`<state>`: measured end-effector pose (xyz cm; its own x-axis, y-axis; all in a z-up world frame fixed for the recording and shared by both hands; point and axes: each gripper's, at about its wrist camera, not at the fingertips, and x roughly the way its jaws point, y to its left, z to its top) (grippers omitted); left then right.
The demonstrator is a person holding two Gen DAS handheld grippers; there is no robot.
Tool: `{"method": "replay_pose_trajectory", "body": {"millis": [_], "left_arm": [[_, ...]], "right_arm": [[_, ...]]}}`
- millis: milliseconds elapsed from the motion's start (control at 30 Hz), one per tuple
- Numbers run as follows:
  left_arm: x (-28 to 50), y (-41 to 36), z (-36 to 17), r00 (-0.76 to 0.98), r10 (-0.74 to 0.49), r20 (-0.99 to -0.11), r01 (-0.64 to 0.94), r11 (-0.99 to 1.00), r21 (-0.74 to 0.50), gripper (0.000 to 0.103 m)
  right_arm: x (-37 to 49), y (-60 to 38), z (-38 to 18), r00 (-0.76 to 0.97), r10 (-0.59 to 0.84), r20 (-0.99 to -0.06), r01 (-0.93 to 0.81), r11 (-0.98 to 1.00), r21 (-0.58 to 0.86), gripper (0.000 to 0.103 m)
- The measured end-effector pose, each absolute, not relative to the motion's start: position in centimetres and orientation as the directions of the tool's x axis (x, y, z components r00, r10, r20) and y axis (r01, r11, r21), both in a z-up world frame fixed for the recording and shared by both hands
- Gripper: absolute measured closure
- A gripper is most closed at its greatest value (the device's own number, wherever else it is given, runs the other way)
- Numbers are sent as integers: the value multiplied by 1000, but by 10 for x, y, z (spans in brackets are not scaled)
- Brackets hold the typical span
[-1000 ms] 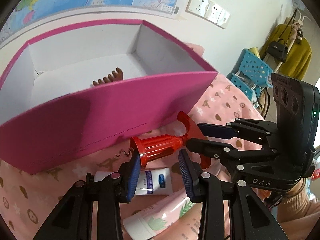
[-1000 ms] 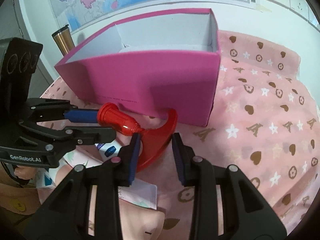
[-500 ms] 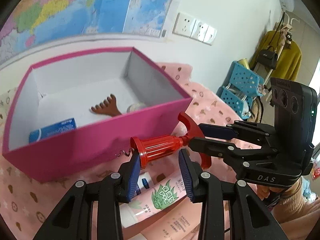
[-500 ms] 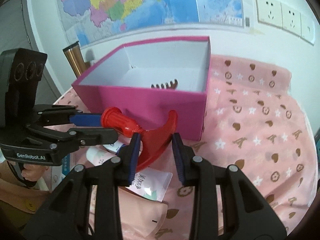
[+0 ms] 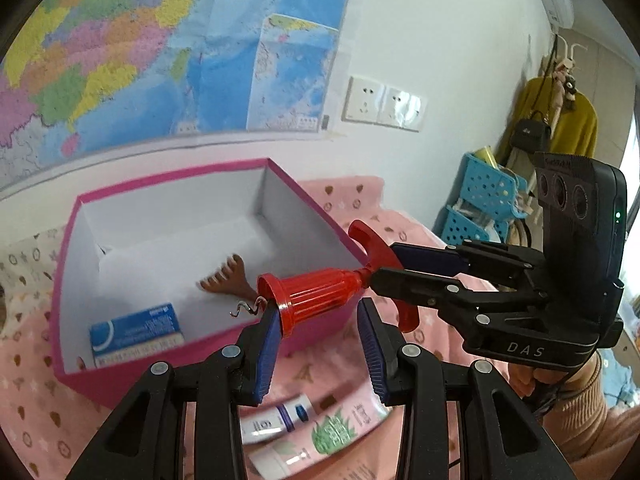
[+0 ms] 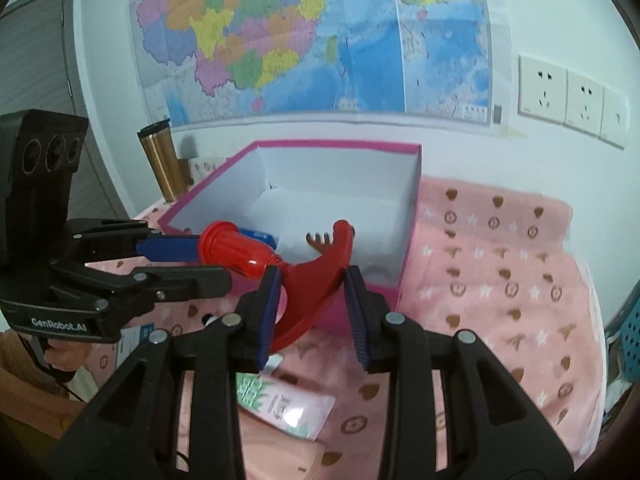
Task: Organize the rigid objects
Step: 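Carry the red plunger toy over the magenta box and release it inside, then reach the right gripper to the white blue-capped tube and grasp it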
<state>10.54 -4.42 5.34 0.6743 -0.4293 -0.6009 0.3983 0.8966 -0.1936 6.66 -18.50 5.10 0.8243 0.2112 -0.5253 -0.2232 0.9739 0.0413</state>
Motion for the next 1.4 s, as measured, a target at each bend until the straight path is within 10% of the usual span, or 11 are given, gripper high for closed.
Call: {"method": "replay_pose_trajectory", "body": {"millis": [1400], "left_arm": [[172,-18,19,671,-344,-657,273,938,-212,65]], "right_arm": [[129,-210,38,803,150,-577,-139,988,64,65]]}}
